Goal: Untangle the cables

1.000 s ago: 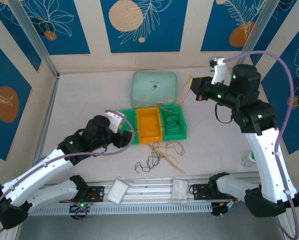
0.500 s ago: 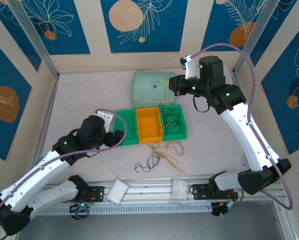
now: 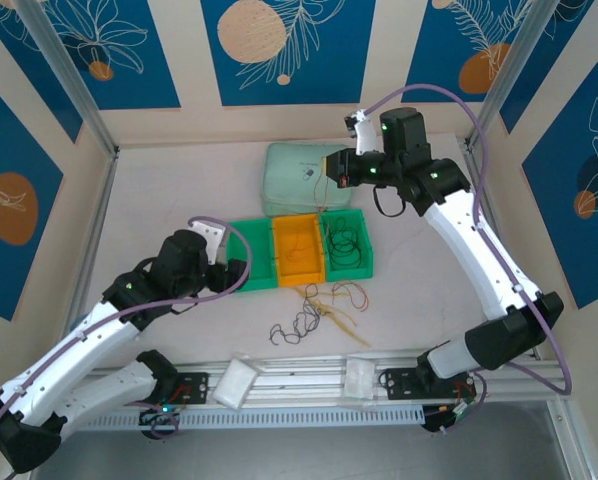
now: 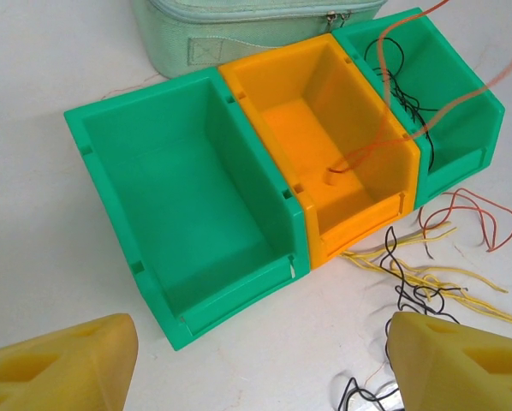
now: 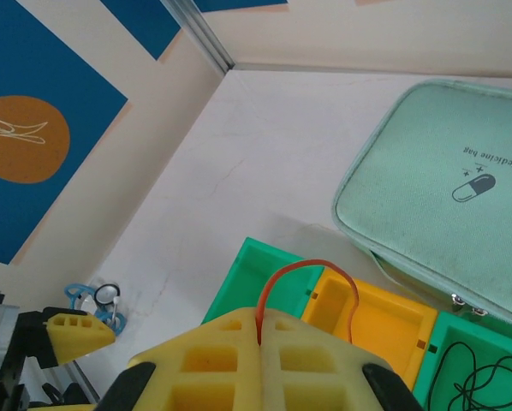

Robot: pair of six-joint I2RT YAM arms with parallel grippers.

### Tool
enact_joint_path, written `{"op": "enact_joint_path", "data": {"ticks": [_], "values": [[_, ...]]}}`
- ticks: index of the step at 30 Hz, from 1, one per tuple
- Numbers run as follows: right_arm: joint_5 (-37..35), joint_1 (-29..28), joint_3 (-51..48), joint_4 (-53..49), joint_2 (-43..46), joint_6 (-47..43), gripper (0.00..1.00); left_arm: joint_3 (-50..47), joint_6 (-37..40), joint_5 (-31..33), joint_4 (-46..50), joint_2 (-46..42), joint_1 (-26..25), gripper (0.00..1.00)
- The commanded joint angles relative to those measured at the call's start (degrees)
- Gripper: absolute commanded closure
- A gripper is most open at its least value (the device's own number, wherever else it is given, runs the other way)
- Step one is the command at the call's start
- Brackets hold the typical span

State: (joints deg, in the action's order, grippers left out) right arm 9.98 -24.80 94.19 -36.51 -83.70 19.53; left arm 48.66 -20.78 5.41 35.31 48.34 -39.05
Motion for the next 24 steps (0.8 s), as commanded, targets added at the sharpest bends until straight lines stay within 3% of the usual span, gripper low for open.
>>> {"op": "enact_joint_path", "data": {"ticks": [1, 9, 17, 24], "values": [[0.1, -0.9, 1.8, 1.5, -1.9, -1.4, 0.98, -0.2, -0.1, -1.4, -0.9, -0.2, 1.0, 0.23], [-5.8, -4.1, -1.9, 2.6, -5.6, -4.1, 0.98, -1.0, 0.2, -1.7, -1.2, -0.2, 1.4, 0.23], [-3.6, -6.5, -3.5, -1.9, -11.1, -5.0, 0.98, -0.8, 0.3, -3.4, -2.3, 1.3, 2.0, 0.23], [0.2, -6.5, 0.7, -7.3, -20.0, -5.5, 0.97, -0.6, 0.4, -5.5, -3.7, 2.9, 2.1, 0.23]]}}
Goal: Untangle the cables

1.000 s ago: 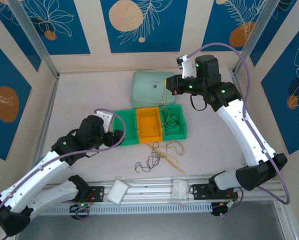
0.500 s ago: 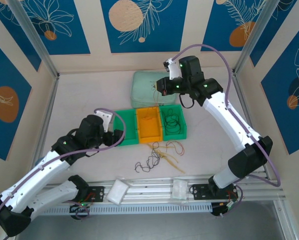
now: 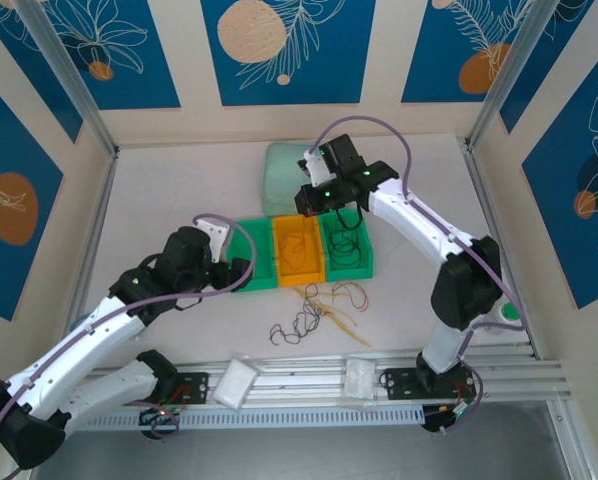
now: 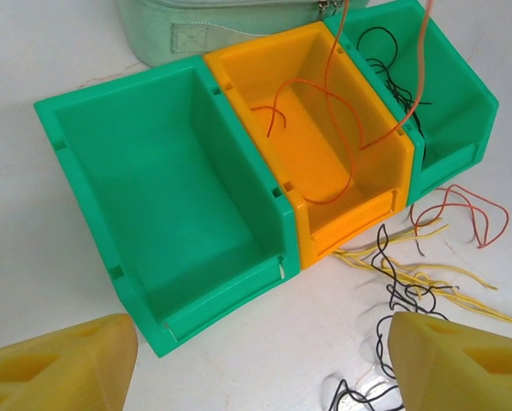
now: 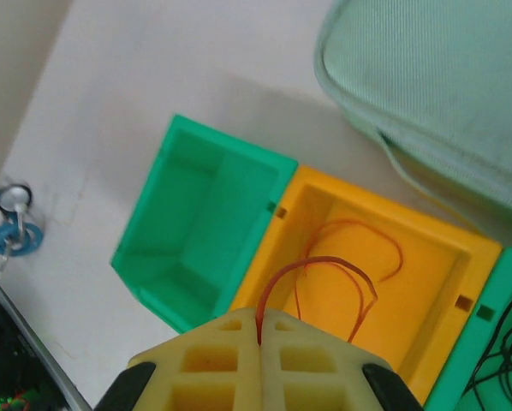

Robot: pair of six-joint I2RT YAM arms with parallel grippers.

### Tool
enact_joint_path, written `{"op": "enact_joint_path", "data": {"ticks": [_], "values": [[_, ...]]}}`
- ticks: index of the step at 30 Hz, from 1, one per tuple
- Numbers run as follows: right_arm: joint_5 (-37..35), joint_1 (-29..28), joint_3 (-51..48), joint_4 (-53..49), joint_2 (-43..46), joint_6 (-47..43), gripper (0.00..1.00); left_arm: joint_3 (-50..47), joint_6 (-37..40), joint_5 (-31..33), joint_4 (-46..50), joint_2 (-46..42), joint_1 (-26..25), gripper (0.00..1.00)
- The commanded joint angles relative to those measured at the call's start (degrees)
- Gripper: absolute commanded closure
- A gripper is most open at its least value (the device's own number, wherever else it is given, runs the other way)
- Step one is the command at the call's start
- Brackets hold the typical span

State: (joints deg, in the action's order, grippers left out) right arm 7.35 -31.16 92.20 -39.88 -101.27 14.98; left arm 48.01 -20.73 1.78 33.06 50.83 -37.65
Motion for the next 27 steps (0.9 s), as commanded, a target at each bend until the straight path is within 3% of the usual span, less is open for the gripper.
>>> {"op": "enact_joint_path", "data": {"ticks": [1, 10, 12, 15, 19, 27], "values": [[3.0, -0.2, 3.5, -4.5, -3.9, -1.0, 0.97, 0.1, 0.2, -2.0, -1.6, 0.5, 0.8, 0.23], [2.8, -1.5, 8.6, -9.4, -13.6, -2.9, 0.96, -1.1, -0.2, -2.7, -2.6, 1.0, 0.9, 0.23], [3.1, -1.9, 9.7, -11.2, -14.5, -3.6, 0.93, -1.2, -0.2, -2.8, -2.7, 1.1, 0.9, 0.23], [3.4, -2.1, 10.3, -13.7, -14.1, -4.3, 0.80, -1.3, -0.1, -2.8, -2.9, 1.1, 0.9, 0.23], [3.1, -1.6, 8.5, -15.3, -10.1, -4.8, 0.64, -1.6, 0.0, -3.0, -3.2, 1.7, 1.0, 0.23], [-0.4, 2.4, -7.8, -13.4, 8.5, -2.2, 0.62, -2.7, 0.2, -4.3, -4.7, 3.3, 1.0, 0.23]]}}
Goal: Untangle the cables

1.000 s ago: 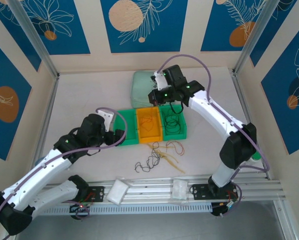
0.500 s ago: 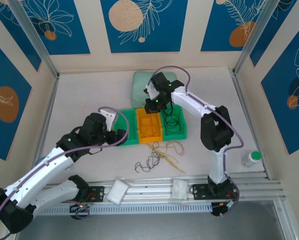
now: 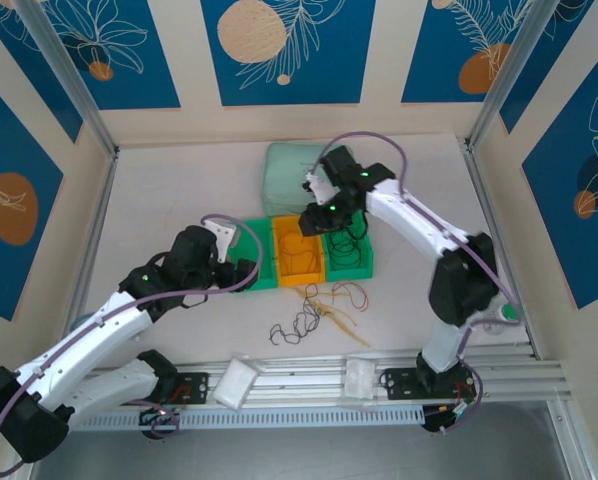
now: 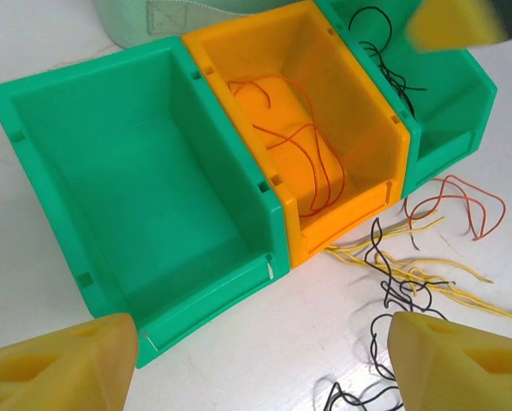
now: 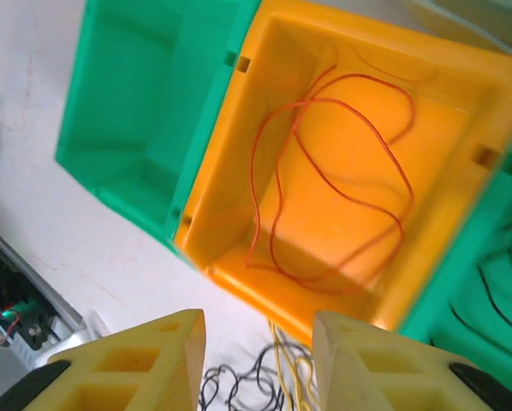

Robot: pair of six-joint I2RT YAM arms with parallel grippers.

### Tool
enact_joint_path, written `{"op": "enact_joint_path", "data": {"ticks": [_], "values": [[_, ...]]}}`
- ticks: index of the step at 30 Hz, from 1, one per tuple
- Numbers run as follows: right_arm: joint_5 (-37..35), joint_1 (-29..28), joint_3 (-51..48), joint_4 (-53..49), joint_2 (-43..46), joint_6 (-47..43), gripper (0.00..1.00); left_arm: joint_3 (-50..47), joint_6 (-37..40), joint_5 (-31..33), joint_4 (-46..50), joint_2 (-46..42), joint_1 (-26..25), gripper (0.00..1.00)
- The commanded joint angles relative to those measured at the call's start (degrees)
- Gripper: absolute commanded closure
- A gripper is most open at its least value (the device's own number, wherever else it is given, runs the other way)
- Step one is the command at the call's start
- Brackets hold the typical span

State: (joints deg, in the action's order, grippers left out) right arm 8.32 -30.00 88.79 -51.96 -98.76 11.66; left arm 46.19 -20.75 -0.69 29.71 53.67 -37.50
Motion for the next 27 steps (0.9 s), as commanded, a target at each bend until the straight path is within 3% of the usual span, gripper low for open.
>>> {"op": "enact_joint_path", "data": {"ticks": [1, 10, 18, 23, 27], "values": [[-2.8, 1.3, -7.1, -2.0, 8.3, 1.2, 0.63, -0.8, 0.3, -2.0, -1.5, 0.8, 0.8, 0.23], [-9.5, -2.1, -22.0, -6.9, 17.3, 3.0, 0.61, 0.4, 0.5, -3.3, -3.9, 3.9, 0.8, 0.24], [-16.4, -5.8, -25.1, -6.0, 13.7, 5.8, 0.55, 0.2, -0.2, -4.3, -4.3, 4.5, 0.8, 0.24], [-16.5, -7.3, -25.0, -3.7, 11.0, 5.8, 0.56, -0.3, -0.3, -3.7, -3.9, 3.8, 0.8, 0.24], [-22.1, -7.4, -24.3, -3.3, 8.7, 6.8, 0.55, -0.5, -0.3, -3.9, -4.0, 3.6, 0.8, 0.24]]}}
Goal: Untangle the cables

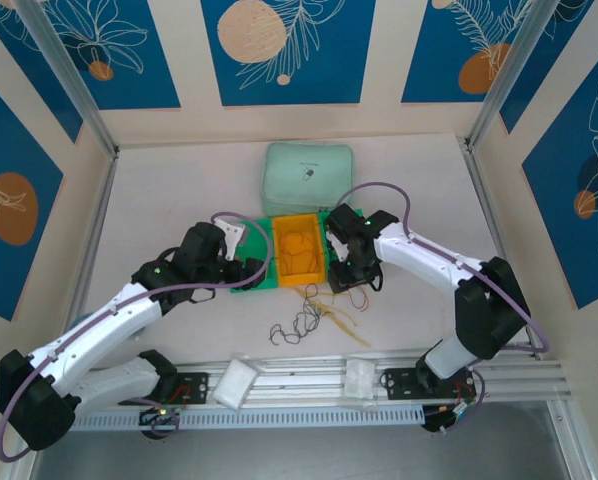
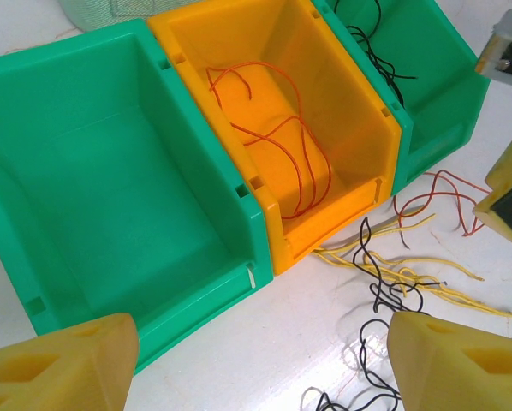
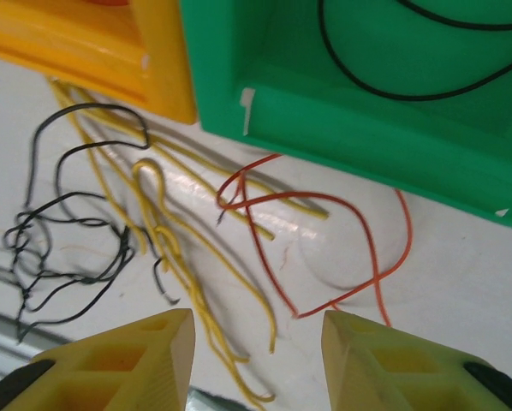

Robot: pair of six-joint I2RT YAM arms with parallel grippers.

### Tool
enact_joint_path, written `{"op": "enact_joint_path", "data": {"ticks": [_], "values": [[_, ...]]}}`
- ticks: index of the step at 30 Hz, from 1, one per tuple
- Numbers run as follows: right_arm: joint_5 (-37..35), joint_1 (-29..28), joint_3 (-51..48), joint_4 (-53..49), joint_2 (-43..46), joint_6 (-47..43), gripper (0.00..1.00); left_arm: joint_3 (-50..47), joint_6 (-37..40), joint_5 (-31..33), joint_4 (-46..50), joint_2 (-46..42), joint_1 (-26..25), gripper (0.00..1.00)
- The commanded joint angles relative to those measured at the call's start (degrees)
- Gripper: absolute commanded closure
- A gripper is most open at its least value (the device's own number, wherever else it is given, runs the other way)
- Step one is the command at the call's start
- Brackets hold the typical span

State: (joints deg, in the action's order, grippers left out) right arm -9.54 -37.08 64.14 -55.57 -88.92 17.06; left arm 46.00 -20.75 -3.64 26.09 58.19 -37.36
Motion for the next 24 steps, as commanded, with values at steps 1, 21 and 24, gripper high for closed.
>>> {"op": "enact_joint_path", "data": {"ticks": [1, 21, 24], "values": [[-4.8, -0.2, 0.6, 0.0, -1.7, 1.6, 0.55, -0.3, -0.2, -0.9, -0.2, -1.0, 0.7, 0.24], [-4.8, 1.1, -2.1, 1.6, -7.3, 1.6, 0.63, -0.9, 0.4, -0.3, 0.4, -1.7, 0.7, 0.23], [-4.3, 1.2, -2.0, 1.8, -6.4, 1.7, 0.72, -0.9, 0.5, -0.1, 0.5, -1.9, 0.7, 0.23]]}}
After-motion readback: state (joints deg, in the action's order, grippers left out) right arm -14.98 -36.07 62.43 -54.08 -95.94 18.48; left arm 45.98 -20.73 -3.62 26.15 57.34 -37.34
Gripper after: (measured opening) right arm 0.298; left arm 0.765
